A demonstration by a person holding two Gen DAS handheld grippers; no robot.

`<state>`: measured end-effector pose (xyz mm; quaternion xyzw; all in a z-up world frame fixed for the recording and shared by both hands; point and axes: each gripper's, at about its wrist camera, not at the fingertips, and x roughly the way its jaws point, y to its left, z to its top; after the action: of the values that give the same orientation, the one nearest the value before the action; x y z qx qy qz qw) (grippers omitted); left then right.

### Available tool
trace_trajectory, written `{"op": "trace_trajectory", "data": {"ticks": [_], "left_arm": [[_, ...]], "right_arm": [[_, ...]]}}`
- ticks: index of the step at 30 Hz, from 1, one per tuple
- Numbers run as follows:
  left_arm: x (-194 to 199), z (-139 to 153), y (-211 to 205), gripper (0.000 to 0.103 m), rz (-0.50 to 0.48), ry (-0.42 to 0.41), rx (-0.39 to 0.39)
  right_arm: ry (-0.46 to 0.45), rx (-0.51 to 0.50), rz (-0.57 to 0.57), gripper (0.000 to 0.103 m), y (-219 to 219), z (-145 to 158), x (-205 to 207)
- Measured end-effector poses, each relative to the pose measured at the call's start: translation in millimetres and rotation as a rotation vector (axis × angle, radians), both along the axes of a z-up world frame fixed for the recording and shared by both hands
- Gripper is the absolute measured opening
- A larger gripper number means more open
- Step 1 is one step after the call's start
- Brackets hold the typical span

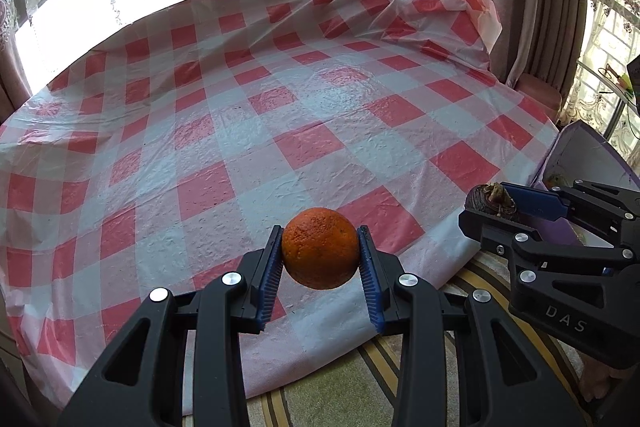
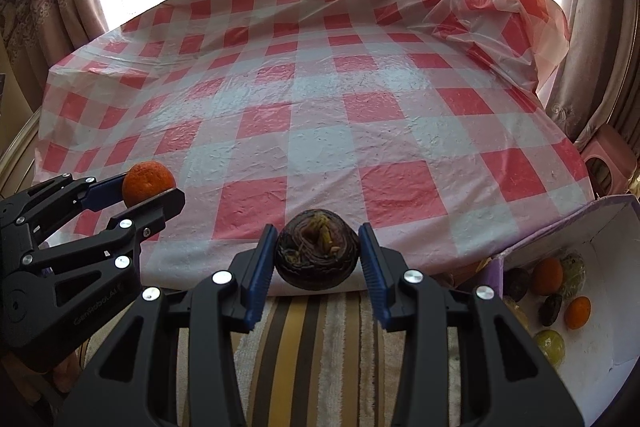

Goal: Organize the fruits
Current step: 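Lift and carry the orange with the left gripper while the right gripper carries the bulb toward the box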

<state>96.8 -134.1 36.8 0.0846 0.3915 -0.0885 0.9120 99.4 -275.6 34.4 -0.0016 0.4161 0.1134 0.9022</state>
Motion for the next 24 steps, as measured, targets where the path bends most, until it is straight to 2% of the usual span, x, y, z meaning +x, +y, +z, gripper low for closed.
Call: {"op": "trace_trajectory", "data": {"ticks": [24], "left_arm": [[-20,3,-74,0.035,-0.168,0.001,0.039]], "right_arm": [[-0.012,-0.022,-0.139,0.042,-75,7,-25]]}}
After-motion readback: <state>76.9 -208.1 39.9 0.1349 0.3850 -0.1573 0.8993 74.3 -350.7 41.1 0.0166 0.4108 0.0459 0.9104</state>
